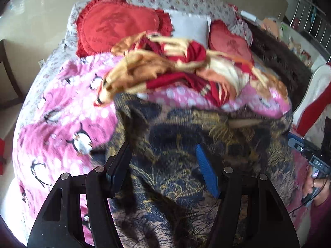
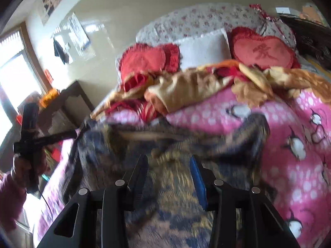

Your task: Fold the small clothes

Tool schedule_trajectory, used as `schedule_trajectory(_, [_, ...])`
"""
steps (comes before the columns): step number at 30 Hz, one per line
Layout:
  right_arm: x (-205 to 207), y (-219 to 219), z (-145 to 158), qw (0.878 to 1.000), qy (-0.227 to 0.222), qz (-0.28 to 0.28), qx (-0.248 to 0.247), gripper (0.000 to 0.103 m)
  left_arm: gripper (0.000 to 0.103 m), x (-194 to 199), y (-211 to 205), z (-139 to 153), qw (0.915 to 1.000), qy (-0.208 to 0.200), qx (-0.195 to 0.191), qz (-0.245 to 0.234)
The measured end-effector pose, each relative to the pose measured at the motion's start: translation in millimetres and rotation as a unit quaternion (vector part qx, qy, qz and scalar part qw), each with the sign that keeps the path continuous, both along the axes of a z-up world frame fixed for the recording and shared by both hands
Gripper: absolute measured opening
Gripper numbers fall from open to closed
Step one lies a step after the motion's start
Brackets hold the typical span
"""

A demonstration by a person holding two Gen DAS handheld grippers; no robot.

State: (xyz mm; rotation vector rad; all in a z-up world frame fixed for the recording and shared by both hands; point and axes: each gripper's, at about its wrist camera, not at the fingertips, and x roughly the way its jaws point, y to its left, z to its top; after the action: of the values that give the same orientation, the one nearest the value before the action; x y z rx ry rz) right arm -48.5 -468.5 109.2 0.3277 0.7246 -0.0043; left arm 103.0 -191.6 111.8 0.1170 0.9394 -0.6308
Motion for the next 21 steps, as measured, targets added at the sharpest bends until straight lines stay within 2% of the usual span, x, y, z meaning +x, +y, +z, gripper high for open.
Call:
schedule_trajectory(2, [3, 3, -11, 0.999, 0.022, 0.007, -0.026, 0.04, 0.064, 2, -3, -21, 0.9994, 0.015, 0.025, 0.018])
schedule_trajectory(3, [9, -2, -20, 0.998, 0.045, -0.012, -0.049, 0.04, 0.064, 4, -1, -30, 0.9988, 0.017, 0.035, 0.028])
schedule_trajectory(4, [11, -10, -25, 0.997, 0.05, -0.023, -0.05, 0.038, 0.064, 7, 1, -37, 0.9984, 0.018, 0.036, 0.039])
schedule_trajectory(5, [15, -20, -28, 0.998, 0.044, -0.034, -0.036, 0.038, 0.064, 9, 7, -40, 0.9983, 0.013, 0.029, 0.05])
schedule_trajectory(6, [18, -34, -26, 0.996, 0.04, -0.07, -0.03, 0.038, 0.064, 10, 10, -38, 0.9981, 0.013, 0.026, 0.054])
schedule_trajectory(8, [21, -47, -18, 0.992, 0.051, -0.111, -0.022, 0.038, 0.064, 9, 21, -32, 0.9975, 0.025, 0.017, 0.063])
schedule_trajectory(9, [18, -50, -8, 0.994, 0.032, -0.105, 0.009, 0.038, 0.064, 7, 26, -29, 0.9974, 0.028, 0.007, 0.066])
schedule_trajectory(11, [15, -39, 11, 0.997, -0.018, -0.055, 0.045, 0.039, 0.064, 1, 34, -25, 0.9976, 0.024, 0.004, 0.065])
schedule_trajectory(13, [29, -6, 25, 0.999, -0.027, 0.022, 0.004, 0.039, 0.064, -5, 39, -25, 0.9976, 0.019, 0.011, 0.066])
schedule_trajectory(15, [49, 24, 24, 0.996, -0.007, 0.078, -0.046, 0.039, 0.064, -10, 41, -28, 0.9971, 0.021, 0.014, 0.072])
schedule_trajectory(17, [75, 52, 12, 0.987, 0.024, 0.13, -0.093, 0.039, 0.064, -15, 45, -34, 0.9965, 0.034, 0.015, 0.075])
schedule_trajectory(21, [110, 71, -26, 0.97, 0.099, 0.177, -0.132, 0.039, 0.064, -23, 56, -48, 0.995, 0.057, 0.016, 0.08])
